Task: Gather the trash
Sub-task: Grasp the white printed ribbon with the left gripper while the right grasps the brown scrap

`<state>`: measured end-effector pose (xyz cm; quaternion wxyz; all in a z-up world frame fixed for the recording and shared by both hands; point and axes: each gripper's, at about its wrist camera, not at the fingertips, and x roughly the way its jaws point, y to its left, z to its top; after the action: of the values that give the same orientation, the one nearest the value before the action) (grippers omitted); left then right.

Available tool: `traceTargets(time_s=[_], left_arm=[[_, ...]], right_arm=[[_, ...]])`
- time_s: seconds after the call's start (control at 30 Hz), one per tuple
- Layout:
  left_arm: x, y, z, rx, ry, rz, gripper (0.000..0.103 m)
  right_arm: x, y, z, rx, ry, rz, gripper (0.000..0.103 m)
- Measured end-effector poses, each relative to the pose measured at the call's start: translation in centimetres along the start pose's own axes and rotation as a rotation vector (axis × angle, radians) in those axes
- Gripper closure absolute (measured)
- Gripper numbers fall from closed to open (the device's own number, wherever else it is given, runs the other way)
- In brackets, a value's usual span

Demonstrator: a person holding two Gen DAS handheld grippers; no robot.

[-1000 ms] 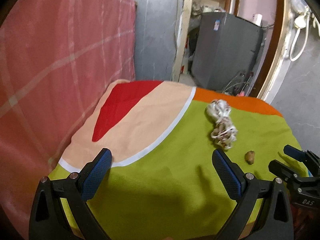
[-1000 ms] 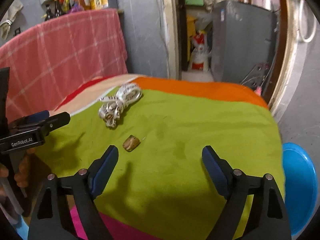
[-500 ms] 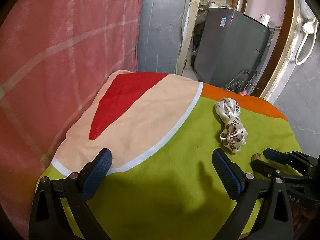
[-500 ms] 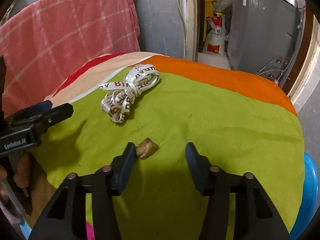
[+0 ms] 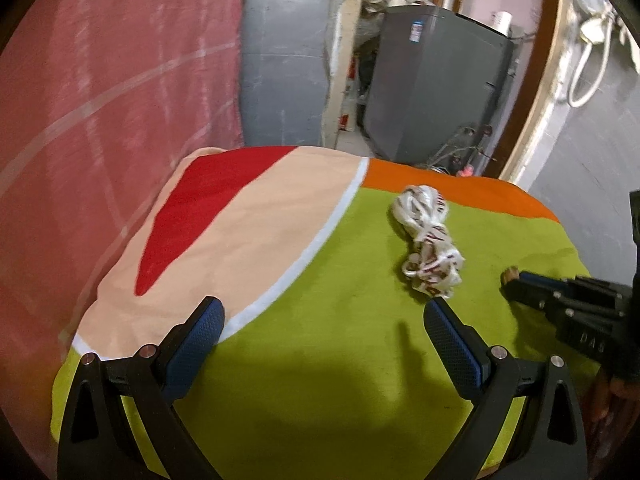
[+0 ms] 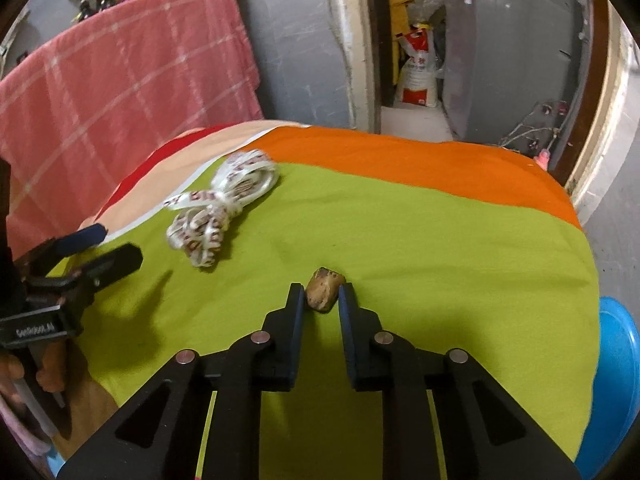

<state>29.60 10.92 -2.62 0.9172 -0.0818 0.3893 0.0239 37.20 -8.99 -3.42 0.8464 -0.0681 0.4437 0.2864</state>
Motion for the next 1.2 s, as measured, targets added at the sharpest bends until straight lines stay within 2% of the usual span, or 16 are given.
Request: traceTargets(time_s=[0.3, 0.6, 0.67, 0.7, 0.77, 0.97, 1.2], left_arm=[[1.3, -3.3, 1.0, 0.076, 0.017, -0.072, 0.006], [3.4, -5.0, 2.3, 0.088, 0.053, -0.097, 0.037], [3.5, -5.3, 2.4, 0.090, 0.059, -0.095, 0.051], [3.8, -5.3, 2.5, 0.091, 0.065, -0.093, 0.055], [4.3, -5.4, 2.6, 0.088, 0.086, -0.084, 0.072], [4.1, -5.4, 2.6, 0.074, 0.084, -0.083, 0.084], [2.8, -6.5, 1.5, 0.084, 0.077, -0.117, 0.088]], right_arm=[[-1.0, -1.4, -0.1, 0.012, -0.033, -0.015, 0.088], [-1.9, -1.9, -0.9, 0.014, -0.057, -0.010, 0.088], [-2.0, -1.9, -0.9, 0.017, -0.067, -0.002, 0.088], [-2.2, -2.0, -1.0, 0.017, -0.072, 0.000, 0.088], [-2.6, -2.0, -1.1, 0.017, -0.084, 0.005, 0.088], [-3.8, -1.8, -1.8, 0.009, -0.118, 0.013, 0.088], [-5.1, -2.0, -3.1, 0.012, -0.169, 0.003, 0.088]])
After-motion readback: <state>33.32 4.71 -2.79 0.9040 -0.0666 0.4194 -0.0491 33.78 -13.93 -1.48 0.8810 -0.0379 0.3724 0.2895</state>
